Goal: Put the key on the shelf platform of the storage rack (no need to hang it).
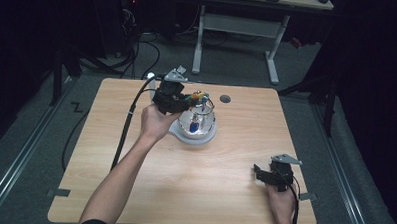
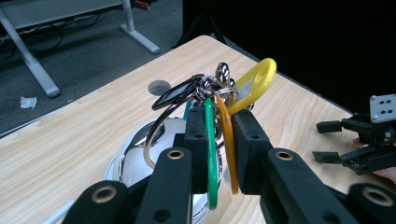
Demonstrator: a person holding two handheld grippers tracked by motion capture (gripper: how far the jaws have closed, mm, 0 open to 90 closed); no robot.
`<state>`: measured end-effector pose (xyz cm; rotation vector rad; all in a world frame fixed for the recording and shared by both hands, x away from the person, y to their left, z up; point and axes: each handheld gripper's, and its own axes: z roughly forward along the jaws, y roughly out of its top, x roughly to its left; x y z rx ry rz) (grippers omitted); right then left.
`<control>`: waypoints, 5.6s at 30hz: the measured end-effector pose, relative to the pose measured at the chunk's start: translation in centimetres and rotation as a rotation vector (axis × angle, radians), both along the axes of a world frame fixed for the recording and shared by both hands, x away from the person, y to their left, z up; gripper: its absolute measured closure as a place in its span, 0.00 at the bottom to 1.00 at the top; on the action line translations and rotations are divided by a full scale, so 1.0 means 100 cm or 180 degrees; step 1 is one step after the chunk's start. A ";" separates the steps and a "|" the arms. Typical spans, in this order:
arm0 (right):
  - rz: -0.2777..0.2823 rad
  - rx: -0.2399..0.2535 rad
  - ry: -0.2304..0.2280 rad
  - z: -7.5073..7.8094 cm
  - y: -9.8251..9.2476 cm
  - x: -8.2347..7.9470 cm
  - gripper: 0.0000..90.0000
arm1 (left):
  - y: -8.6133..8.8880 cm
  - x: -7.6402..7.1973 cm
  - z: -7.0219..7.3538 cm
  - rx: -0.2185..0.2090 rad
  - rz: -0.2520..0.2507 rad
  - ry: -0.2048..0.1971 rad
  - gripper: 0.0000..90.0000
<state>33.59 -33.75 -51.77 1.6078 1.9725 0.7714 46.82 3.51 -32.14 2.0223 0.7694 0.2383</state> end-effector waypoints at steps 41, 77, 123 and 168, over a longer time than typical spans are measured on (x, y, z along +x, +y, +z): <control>0.0003 0.0000 0.0001 0.000 0.000 0.000 0.27 | -0.004 0.010 -0.038 0.0091 0.0047 0.0195 0.86; 0.0002 0.0000 0.0001 0.000 0.000 0.000 0.27 | -0.001 0.022 -0.052 0.0053 0.0216 0.0224 0.86; 0.0003 0.0001 0.0004 0.000 0.000 0.000 0.27 | -0.023 0.032 -0.102 0.0301 0.0148 0.0557 0.85; 0.0003 0.0001 0.0005 0.000 0.000 0.000 0.27 | -0.006 0.028 -0.111 0.0430 0.0314 0.0669 0.52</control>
